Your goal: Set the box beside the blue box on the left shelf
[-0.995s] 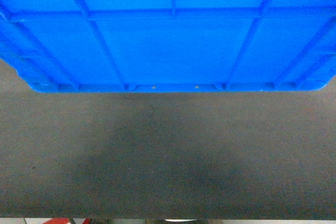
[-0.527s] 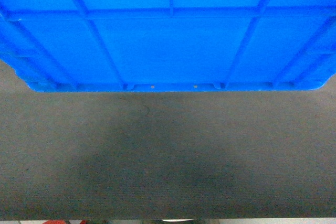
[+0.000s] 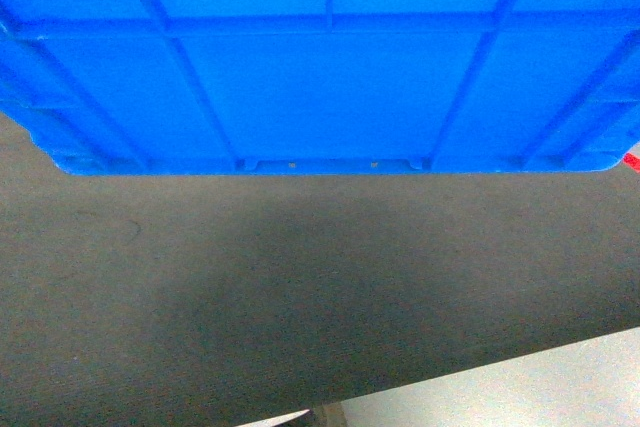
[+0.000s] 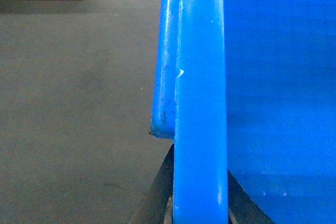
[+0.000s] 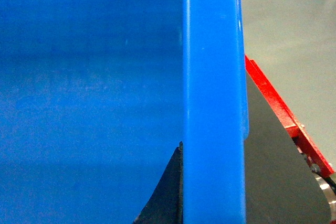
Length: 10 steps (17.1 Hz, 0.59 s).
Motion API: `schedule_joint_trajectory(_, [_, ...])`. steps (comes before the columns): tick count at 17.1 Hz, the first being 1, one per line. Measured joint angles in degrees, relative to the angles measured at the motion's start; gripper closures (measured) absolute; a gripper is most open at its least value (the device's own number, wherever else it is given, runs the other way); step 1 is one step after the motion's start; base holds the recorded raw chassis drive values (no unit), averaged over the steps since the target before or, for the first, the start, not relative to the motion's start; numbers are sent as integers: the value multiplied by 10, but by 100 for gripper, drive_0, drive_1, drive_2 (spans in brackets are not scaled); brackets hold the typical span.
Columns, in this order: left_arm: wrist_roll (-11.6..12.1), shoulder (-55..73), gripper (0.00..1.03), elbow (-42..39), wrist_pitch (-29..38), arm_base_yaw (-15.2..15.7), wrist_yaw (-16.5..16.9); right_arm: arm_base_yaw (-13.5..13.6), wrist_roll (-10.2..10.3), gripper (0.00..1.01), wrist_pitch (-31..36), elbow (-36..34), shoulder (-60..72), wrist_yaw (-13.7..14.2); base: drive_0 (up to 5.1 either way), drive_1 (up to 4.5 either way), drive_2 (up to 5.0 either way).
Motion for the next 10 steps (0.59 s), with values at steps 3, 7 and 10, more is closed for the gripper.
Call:
schedule_joint_trajectory(3, [0, 0, 97, 0, 0, 0, 0, 0, 0, 94, 0, 0, 0, 0, -164, -164, -164])
schedule_joint_trajectory(7, [0, 0, 97, 0, 0, 0, 0, 0, 0, 94, 0, 0, 0, 0, -150, -150, -150])
schedule_joint_trajectory(10, [0, 0, 97, 0, 0, 0, 0, 0, 0, 94, 0, 0, 0, 0, -157, -157, -157])
